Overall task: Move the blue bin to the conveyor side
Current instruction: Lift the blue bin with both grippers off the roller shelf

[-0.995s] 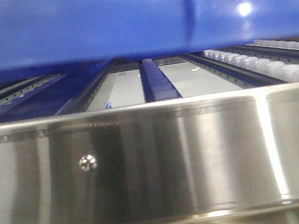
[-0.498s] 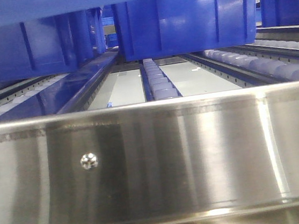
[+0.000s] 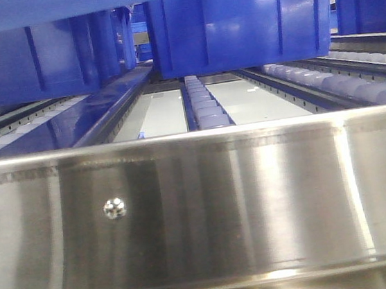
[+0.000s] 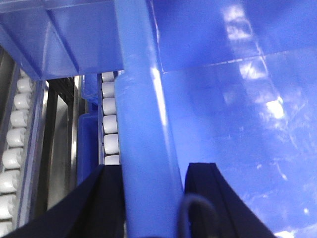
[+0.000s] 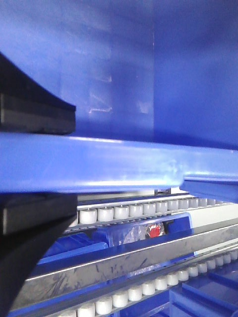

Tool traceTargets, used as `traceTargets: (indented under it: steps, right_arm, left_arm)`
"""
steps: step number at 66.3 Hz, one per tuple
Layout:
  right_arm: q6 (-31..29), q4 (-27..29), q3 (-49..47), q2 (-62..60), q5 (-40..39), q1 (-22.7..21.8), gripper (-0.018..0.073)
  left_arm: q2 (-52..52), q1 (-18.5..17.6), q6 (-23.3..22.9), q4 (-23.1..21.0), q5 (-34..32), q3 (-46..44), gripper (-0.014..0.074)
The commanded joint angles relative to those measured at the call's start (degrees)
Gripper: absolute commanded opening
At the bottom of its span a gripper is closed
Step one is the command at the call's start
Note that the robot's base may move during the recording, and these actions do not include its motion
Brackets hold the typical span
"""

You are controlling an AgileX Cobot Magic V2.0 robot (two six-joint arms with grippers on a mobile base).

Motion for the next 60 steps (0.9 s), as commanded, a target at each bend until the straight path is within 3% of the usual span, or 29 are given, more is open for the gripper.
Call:
traceTargets:
  steps: [1, 47, 60]
  right_arm:
    - [-0.67, 0.43, -0.83, -0.15, -5.66, 0.15, -0.0070]
    - [-0.67, 0.43, -0.83, 2.81, -5.66, 0.15, -0.0070]
    - [-0.67, 0.43, -0.83, 2.81, -5.66, 0.15, -0.0070]
  left_arm:
    - [-1.17, -0.69, -1.65, 0.19, -4.35, -0.98, -0.0016]
    - [-0.68, -0.69, -1.65, 0.55, -4.35, -3.89, -0.0016]
    - [-0.70, -0.69, -1.65, 2.55, -4.52, -3.89, -0.0016]
